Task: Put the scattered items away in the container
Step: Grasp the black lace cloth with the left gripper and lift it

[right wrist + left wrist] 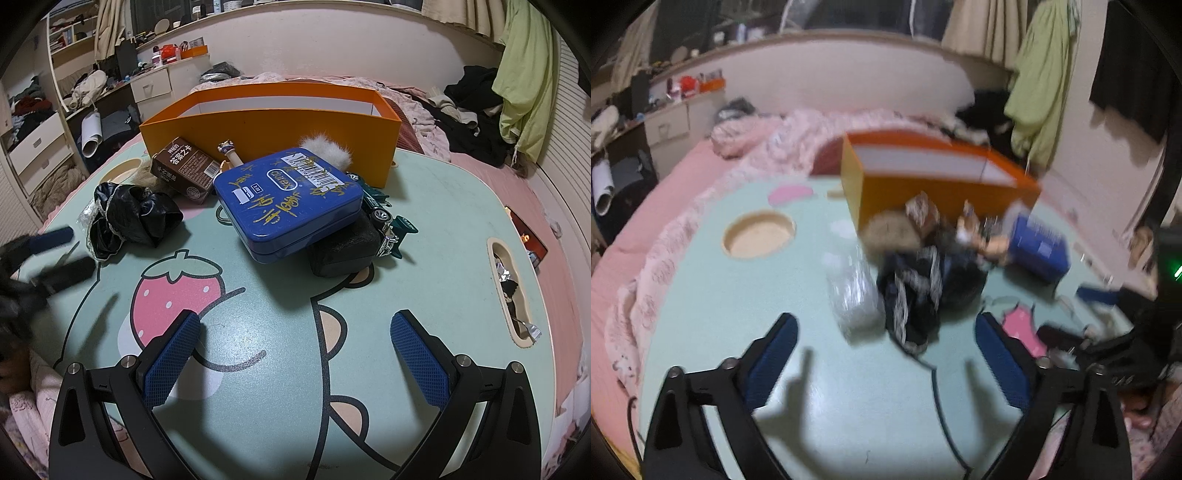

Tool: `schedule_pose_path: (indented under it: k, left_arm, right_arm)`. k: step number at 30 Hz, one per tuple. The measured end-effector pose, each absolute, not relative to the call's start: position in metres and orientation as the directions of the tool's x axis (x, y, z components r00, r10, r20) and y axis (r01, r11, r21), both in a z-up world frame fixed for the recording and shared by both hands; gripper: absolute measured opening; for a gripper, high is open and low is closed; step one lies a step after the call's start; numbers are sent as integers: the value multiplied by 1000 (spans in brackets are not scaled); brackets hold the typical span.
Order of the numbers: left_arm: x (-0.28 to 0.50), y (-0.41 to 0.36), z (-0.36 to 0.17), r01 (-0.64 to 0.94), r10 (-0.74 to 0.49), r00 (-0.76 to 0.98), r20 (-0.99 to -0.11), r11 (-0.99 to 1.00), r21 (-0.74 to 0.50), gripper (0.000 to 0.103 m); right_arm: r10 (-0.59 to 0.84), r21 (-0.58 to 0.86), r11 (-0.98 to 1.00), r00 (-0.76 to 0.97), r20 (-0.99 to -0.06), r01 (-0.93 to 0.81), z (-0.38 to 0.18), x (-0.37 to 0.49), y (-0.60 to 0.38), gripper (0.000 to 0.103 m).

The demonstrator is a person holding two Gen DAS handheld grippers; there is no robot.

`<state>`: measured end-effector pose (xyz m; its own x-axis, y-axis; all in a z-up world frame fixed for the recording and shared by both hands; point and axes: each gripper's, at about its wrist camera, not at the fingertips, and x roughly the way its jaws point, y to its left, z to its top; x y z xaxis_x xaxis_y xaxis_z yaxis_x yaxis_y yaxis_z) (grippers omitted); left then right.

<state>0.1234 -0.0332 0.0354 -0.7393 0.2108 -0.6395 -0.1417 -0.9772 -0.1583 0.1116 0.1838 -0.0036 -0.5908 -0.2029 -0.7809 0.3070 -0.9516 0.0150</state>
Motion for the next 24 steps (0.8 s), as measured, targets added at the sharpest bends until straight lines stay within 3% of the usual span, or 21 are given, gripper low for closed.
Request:
schedule_pose_path:
  k: [3, 5, 6, 11, 14, 15, 16, 17, 20, 24]
  left_arm:
    - [116, -23, 43, -179, 235, -739, -632, -972, -152, 91]
    - [110, -13, 43, -188, 217, -736, -641, -975, -115, 75]
    - [109, -6, 44, -209, 224, -736, -639, -973, -100, 73]
    - [100, 28, 50, -279, 198, -757, -623, -960, 34, 73]
    - [84, 38, 43, -287, 165, -736, -657, -954, 82, 72]
    - [78, 40, 39, -289, 154, -722, -674, -953, 92, 67]
    - [75, 42, 35, -289, 139, -712, -689, -951, 108, 49]
    - [74, 44, 32, -283, 115, -710, -694, -950, 133, 42]
    - [77, 44, 34, -281, 100, -727, -680, -946, 161, 28]
    - [92, 30, 53, -314, 212, -740, -639, -948, 49, 19]
  right_arm:
    - [-204, 16, -952, -591, -781, 307, -3, 112, 184, 103]
    - [-204, 16, -952, -591, -781, 307, -3, 112, 184, 103]
    - [-204, 16, -952, -591, -781, 307, -3, 112, 184, 103]
    - [-204, 16, -952, -591, -781, 307, -4, 112, 184, 103]
    - [-204, 16, -952, -591, -781, 306, -3, 112, 184, 103]
    - [-203, 16, -952, -591, -781, 306, -3, 112, 184, 103]
    - [-203, 16, -952, -591, -781, 307, -3, 112, 184, 103]
    - [-203, 16, -952, -591, -781, 306, -3, 112, 184, 103]
    - [-203, 16, -952, -591, -781, 306, -4, 112, 184, 103]
    - [-204, 17, -952, -591, -781, 306, -4, 113, 183, 103]
